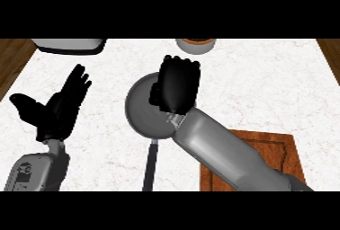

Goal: Pick the cupcake from the cutting board and place it in the pan

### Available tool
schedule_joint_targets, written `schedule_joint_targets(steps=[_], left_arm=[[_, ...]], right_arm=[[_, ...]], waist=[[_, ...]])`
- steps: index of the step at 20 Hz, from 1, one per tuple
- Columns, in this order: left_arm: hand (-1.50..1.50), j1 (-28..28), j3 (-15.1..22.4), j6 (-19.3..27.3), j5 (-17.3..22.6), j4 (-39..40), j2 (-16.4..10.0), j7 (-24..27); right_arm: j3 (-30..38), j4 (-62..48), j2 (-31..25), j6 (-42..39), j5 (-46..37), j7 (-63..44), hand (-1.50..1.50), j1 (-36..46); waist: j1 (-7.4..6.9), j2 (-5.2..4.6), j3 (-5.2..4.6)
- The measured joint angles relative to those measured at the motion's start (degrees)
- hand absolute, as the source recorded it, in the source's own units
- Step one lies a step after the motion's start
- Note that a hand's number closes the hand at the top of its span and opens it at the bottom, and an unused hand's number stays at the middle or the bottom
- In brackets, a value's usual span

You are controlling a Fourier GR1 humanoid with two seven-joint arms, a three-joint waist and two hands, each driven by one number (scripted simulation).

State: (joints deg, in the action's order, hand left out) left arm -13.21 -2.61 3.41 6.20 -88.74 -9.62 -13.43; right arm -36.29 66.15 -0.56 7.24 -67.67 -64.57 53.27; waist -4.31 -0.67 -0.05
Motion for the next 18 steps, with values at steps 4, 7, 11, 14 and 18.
schedule_joint_targets(steps=[4,7,11,14,18], left_arm=[[0.00,0.1,-0.1,0.4,-0.2,-0.1,0.3,0.2],[0.00,-0.6,0.2,0.4,-0.4,0.0,0.5,-0.2],[0.00,0.1,0.0,0.0,0.0,-0.9,0.3,-0.7],[0.00,0.1,0.1,-0.1,0.0,-0.3,0.6,-0.2],[0.00,-0.1,-0.3,-0.7,0.5,-0.8,-0.1,-1.0]], right_arm=[[-1.3,-6.2,0.1,7.9,3.5,2.9,1.50,-0.7],[-2.1,-12.1,0.1,13.1,6.1,4.8,1.50,-0.3],[-1.5,-17.5,0.1,17.2,10.3,5.5,-1.50,-1.5],[0.7,-20.4,0.1,20.3,13.9,5.8,-1.50,-2.7],[0.5,-23.4,0.2,24.5,20.6,7.3,-1.50,-3.8]], waist=[[0.33,-0.11,0.03],[0.17,-0.26,0.04],[0.04,-0.30,0.06],[0.04,-0.46,0.08],[-0.32,-0.45,0.10]])
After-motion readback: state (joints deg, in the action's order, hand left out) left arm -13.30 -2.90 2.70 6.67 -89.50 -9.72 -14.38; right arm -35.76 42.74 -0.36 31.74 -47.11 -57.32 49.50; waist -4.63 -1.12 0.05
